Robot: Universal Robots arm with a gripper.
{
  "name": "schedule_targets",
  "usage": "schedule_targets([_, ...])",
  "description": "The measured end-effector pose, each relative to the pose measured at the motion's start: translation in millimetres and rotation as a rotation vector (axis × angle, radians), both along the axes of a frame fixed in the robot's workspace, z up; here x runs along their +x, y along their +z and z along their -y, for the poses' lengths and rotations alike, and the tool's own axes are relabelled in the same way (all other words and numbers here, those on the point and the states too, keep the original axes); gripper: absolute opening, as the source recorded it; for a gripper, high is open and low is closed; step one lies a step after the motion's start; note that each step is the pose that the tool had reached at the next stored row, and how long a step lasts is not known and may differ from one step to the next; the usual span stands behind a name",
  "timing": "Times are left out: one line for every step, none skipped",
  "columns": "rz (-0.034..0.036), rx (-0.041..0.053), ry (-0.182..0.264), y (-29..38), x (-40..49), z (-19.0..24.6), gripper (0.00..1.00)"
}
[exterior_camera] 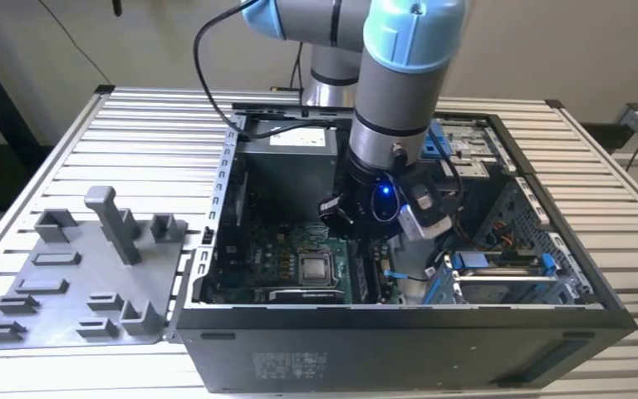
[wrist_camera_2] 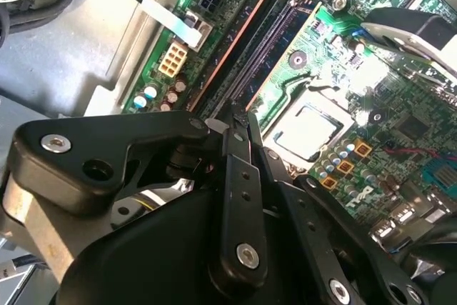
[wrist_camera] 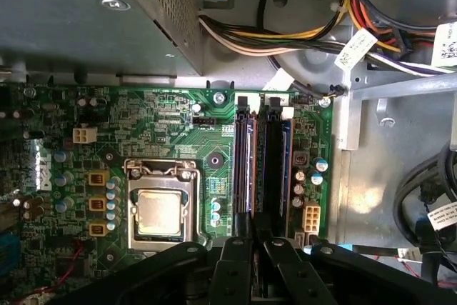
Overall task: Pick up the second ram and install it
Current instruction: 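Insert the second ram into the second slot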
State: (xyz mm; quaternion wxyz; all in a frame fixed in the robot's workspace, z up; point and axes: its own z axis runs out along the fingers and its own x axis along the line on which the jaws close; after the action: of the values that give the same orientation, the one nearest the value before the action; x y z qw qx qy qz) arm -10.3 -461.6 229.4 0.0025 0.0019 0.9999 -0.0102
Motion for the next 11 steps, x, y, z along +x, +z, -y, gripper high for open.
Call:
schedule_targets([0.0000, 0.0000, 0.000, 0.0, 0.0, 0.0, 0.13])
schedule_targets([0.0000, -0.0001, 0.000, 0.0, 0.0, 0.0, 0.13])
schedule_targets([0.0000, -0.0001, 0.000, 0.0, 0.0, 0.0, 0.13])
schedule_targets([0.0000, -0.0001, 0.000, 0.0, 0.0, 0.0, 0.13])
schedule_targets([0.0000, -0.0001, 0.000, 0.0, 0.0, 0.0, 0.13])
schedule_targets([0.0000, -0.0001, 0.000, 0.0, 0.0, 0.0, 0.13])
schedule_targets([0.0000, -0.0001, 0.000, 0.0, 0.0, 0.0, 0.13])
schedule_targets([0.0000, -0.0001, 0.000, -0.1, 0.0, 0.0, 0.13])
schedule_targets([0.0000, 0.0000, -0.001, -0.1, 0.0, 0.0, 0.13])
schedule_targets([0.0000, 0.0001, -0.002, -0.1, 0.0, 0.0, 0.13])
schedule_targets([0.0000, 0.0005, -0.005, -0.2, 0.0, 0.0, 0.13])
